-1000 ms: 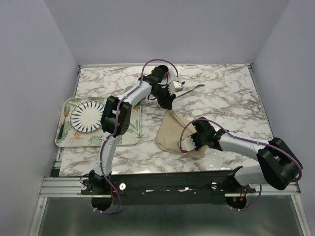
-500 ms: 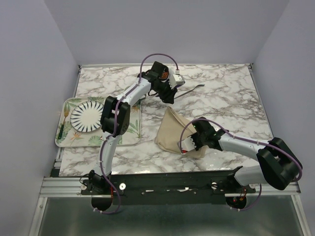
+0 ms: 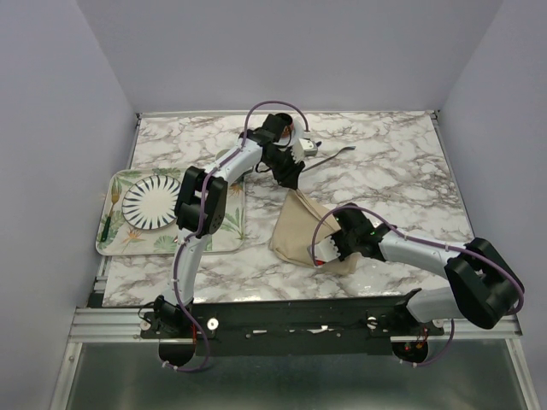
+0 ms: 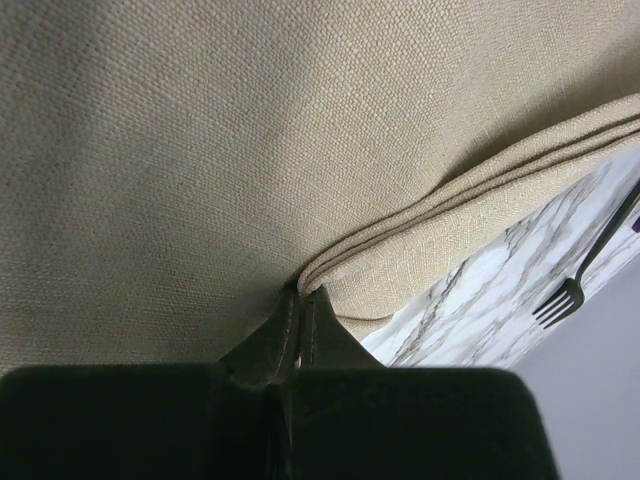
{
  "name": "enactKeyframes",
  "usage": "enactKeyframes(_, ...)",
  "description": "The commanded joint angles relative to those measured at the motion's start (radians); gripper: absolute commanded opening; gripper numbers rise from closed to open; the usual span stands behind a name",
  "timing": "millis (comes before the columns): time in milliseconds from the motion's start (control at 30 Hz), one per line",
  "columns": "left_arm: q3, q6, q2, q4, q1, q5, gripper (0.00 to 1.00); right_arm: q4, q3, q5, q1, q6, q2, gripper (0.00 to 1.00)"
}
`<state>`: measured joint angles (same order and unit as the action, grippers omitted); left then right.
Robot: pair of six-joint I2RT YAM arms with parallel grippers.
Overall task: Fold the napkin into a case and place the utensils inside
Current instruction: Fold the lower triangle-folded napkin at the center of the board.
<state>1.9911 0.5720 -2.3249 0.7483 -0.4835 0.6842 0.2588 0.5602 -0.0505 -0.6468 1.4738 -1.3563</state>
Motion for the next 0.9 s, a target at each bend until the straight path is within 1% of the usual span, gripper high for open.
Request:
enactKeyframes(0,0.012,0.014,-0.022,0.025,0.003,-0.008,0.43,0.022,0.003,0.001,-0.001,-0.004,-0.021,0.01)
enactKeyframes(67,0.021,0.017,-0.025,0.031,0.002,-0.009,0.41,0.022,0.004,0.000,-0.001,-0.004,-0.017,0.01)
enactKeyframes(100,0.020,0.019,-0.025,0.037,0.002,-0.008,0.37,0.023,0.006,-0.002,-0.002,-0.006,-0.015,0.01)
enactKeyframes(233,0.025,0.028,-0.030,0.055,-0.003,-0.008,0.31,0.030,0.006,0.001,-0.001,-0.009,-0.003,0.01)
enactKeyframes(400,0.034,0.023,-0.039,0.062,-0.007,-0.026,0.30,0.034,0.009,0.001,-0.001,-0.009,-0.001,0.01)
enactKeyframes(633,0.090,0.011,-0.071,0.097,-0.015,-0.063,0.29,0.034,0.021,0.005,-0.001,-0.012,-0.012,0.01)
enactKeyframes(767,0.086,0.025,-0.067,0.105,-0.017,-0.061,0.20,0.036,0.027,0.006,-0.001,-0.017,-0.014,0.01)
enactKeyframes(800,0.084,0.029,-0.064,0.105,-0.018,-0.058,0.16,0.036,0.027,0.008,-0.001,-0.018,-0.012,0.01)
enactKeyframes(867,0.063,0.034,-0.044,0.097,-0.017,-0.055,0.13,0.040,0.032,0.005,-0.001,-0.018,-0.009,0.01)
